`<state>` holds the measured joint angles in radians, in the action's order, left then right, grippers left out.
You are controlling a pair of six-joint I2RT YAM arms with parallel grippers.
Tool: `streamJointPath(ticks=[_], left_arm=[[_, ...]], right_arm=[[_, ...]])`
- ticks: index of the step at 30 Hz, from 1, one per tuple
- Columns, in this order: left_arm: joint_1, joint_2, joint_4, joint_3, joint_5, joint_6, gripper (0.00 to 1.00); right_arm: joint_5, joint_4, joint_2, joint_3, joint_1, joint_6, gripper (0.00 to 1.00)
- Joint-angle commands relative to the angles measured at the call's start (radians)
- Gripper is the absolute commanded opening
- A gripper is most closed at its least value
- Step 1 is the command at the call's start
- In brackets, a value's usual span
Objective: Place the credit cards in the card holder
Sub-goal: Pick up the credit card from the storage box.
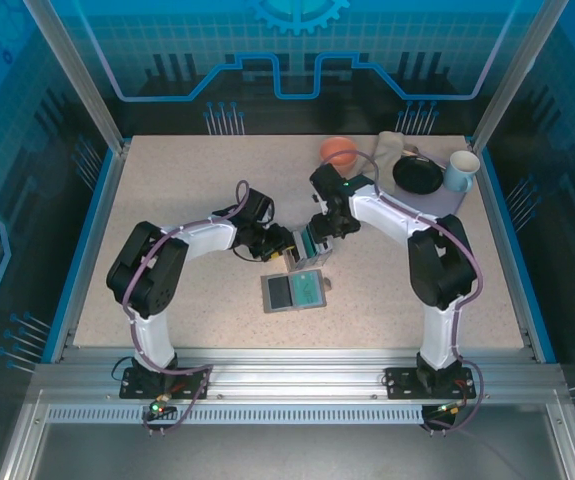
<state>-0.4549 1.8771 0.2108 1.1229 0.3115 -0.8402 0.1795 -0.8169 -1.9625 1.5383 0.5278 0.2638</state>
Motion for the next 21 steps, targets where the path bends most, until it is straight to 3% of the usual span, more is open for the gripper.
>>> streamJointPath(ticks=[1,10,21], left_arm=[[0.005,0.022,0.001,-0.017,-0.005,-0.010,0.42],[0.006,0.028,0.027,-0.013,-0.025,0.002,0.41],[0.005,0.036,0.039,-0.006,-0.029,0.012,0.40]], right_arm=[[0.041,-0.049,-0.046,0.035,0.020,-0.020,0.66],[0.138,-0.062,0.010,0.042,0.034,-0.029,0.61],[0.143,-0.071,0.030,0.040,0.034,-0.043,0.55]])
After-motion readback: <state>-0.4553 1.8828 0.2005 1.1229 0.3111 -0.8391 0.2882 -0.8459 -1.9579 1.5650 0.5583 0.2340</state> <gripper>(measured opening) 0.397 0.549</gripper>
